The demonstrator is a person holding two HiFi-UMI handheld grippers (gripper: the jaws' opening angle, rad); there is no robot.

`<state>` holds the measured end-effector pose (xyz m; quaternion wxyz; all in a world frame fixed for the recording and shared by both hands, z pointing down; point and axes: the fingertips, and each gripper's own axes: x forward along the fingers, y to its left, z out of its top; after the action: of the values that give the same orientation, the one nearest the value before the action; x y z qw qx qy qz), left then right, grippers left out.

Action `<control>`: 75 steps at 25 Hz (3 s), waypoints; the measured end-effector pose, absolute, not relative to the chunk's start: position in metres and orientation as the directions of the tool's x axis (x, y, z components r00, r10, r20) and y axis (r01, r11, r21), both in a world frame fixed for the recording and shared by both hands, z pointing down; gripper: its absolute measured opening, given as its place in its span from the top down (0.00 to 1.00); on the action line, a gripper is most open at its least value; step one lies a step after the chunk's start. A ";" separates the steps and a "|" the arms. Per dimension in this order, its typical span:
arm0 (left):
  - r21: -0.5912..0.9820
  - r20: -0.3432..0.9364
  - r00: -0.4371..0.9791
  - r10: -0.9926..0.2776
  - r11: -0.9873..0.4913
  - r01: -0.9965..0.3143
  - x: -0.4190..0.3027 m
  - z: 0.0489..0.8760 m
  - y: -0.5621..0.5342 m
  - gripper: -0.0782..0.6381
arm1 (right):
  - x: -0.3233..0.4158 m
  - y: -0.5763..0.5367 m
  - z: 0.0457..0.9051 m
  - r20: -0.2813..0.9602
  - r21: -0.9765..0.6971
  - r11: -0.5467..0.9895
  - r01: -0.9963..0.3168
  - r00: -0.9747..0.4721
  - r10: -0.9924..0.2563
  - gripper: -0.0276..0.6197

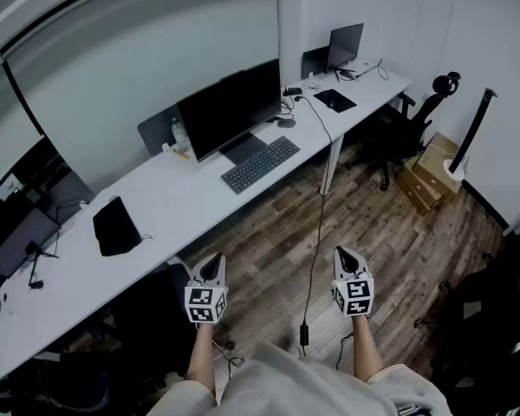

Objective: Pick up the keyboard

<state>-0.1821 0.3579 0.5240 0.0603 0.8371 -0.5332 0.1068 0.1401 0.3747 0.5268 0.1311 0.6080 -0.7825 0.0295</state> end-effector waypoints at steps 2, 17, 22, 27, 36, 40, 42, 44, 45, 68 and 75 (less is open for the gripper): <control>-0.013 0.244 0.410 -0.879 -0.426 -0.905 -0.181 0.524 0.358 0.87 | 0.140 0.375 0.527 0.243 0.113 0.258 -0.960 -0.225 -0.944 0.96; 0.070 0.244 0.457 -0.856 -0.454 -0.888 -0.182 0.530 0.356 0.67 | 0.135 0.370 0.530 0.224 0.037 0.308 -0.951 -0.292 -0.930 0.62; 0.062 0.256 0.486 -0.836 -0.488 -0.871 -0.172 0.534 0.356 0.48 | 0.130 0.367 0.532 0.218 0.055 0.331 -0.942 -0.312 -0.925 0.29; 0.053 0.245 0.486 -0.839 -0.489 -0.871 -0.158 0.533 0.355 0.48 | 0.135 0.366 0.534 0.222 0.070 0.328 -0.942 -0.306 -0.926 0.29; 0.022 0.248 0.469 -0.848 -0.479 -0.878 -0.135 0.529 0.345 0.48 | 0.158 0.359 0.540 0.224 0.061 0.328 -0.943 -0.307 -0.925 0.29; 0.019 0.248 0.454 -0.856 -0.465 -0.885 -0.126 0.531 0.341 0.48 | 0.171 0.355 0.547 0.233 0.062 0.340 -0.939 -0.317 -0.919 0.29; 0.018 0.249 0.447 -0.859 -0.457 -0.889 -0.122 0.532 0.340 0.48 | 0.175 0.351 0.550 0.236 0.063 0.347 -0.936 -0.323 -0.916 0.29; 0.021 0.254 0.441 -0.861 -0.450 -0.893 -0.119 0.537 0.338 0.48 | 0.178 0.348 0.553 0.240 0.061 0.351 -0.934 -0.328 -0.914 0.29; 0.023 0.256 0.437 -0.862 -0.447 -0.894 -0.118 0.538 0.337 0.48 | 0.179 0.346 0.554 0.242 0.062 0.354 -0.933 -0.330 -0.912 0.29; 0.055 0.270 0.462 -0.845 -0.466 -0.883 -0.106 0.567 0.207 0.48 | 0.177 0.224 0.573 0.275 0.087 0.352 -0.932 -0.317 -0.908 0.29; 0.063 0.270 0.500 -0.823 -0.503 -0.862 -0.099 0.564 0.118 0.48 | 0.176 0.148 0.570 0.290 0.087 0.324 -0.942 -0.288 -0.913 0.29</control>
<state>-0.0993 0.1185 0.5638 0.0950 0.8608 -0.4894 0.1026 0.1762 0.1479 0.5702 0.1448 0.5790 -0.8008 0.0506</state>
